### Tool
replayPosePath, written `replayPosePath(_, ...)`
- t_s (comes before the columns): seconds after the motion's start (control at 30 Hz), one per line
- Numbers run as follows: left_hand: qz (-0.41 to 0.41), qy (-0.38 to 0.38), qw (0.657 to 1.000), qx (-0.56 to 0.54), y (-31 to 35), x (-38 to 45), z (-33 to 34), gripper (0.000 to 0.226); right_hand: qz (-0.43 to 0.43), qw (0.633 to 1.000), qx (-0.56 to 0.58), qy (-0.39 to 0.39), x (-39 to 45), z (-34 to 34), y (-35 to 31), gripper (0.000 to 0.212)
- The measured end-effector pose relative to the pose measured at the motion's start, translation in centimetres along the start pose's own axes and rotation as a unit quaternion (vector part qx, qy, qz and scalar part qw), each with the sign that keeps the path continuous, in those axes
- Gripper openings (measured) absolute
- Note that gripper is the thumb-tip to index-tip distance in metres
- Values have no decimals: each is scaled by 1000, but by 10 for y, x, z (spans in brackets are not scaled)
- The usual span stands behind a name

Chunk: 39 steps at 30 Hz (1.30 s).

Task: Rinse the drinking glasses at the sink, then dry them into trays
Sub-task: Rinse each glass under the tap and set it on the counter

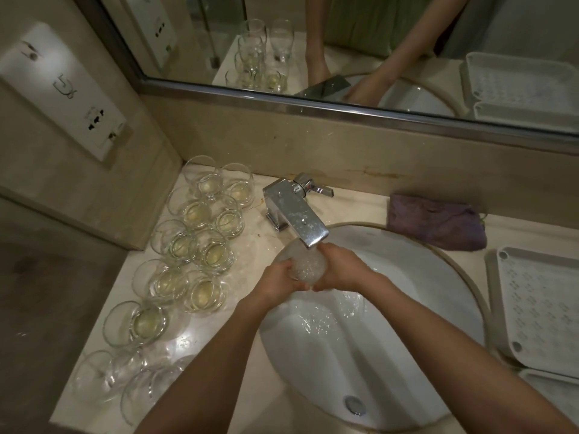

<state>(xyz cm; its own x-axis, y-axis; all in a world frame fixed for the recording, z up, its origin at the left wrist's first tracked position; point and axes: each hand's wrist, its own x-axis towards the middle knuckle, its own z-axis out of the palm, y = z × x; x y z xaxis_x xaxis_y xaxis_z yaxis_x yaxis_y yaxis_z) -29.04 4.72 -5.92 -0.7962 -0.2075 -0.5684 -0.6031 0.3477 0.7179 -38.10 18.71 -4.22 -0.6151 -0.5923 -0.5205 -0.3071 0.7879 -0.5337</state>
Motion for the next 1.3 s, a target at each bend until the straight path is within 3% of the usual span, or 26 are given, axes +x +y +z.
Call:
replayPosePath(0.1,21,5,999,-24,0,-2,3,50,27,988,150,-6,-3,4,16,81)
replayPosePath(0.23,57,-3,997,-52,1,-5,-1,65,4,922,368,120,-21,39,17,68)
replayPosePath(0.3,60,4,995,-74,2,-5,-4,69,-18,919,357,169,-22,49,10,66)
replayPosePath(0.37,41,11,995,-87,2,-1,-6,66,-20,945,282,164,-15,39,4,73)
replayPosePath(0.47,23,0,1000,-18,9,-2,-7,42,-1,987,154,38,0,5,3,75)
replayPosePath(0.57,38,-3,999,-39,14,-5,-1,31,20,987,155,-26,6,-9,13,74)
replayPosePath(0.77,74,2,992,-101,15,-9,1,58,31,933,332,132,-20,25,11,68)
replayPosePath(0.83,43,0,993,-109,8,-7,-3,59,17,958,252,139,-17,28,3,67)
replayPosePath(0.9,23,2,995,-93,0,-4,-6,50,3,990,109,88,-9,18,-4,76)
replayPosePath(0.97,7,5,998,-55,-2,-3,-6,42,4,999,27,36,-1,6,-6,81)
replayPosePath(1.03,10,11,999,-29,0,-3,-5,52,1,996,86,27,2,3,-2,80)
replayPosePath(1.2,35,10,999,5,9,-3,-7,60,36,938,319,127,-14,30,4,62)
replayPosePath(1.3,28,0,1000,0,-1,-4,-10,64,-15,975,191,114,-19,32,-2,66)
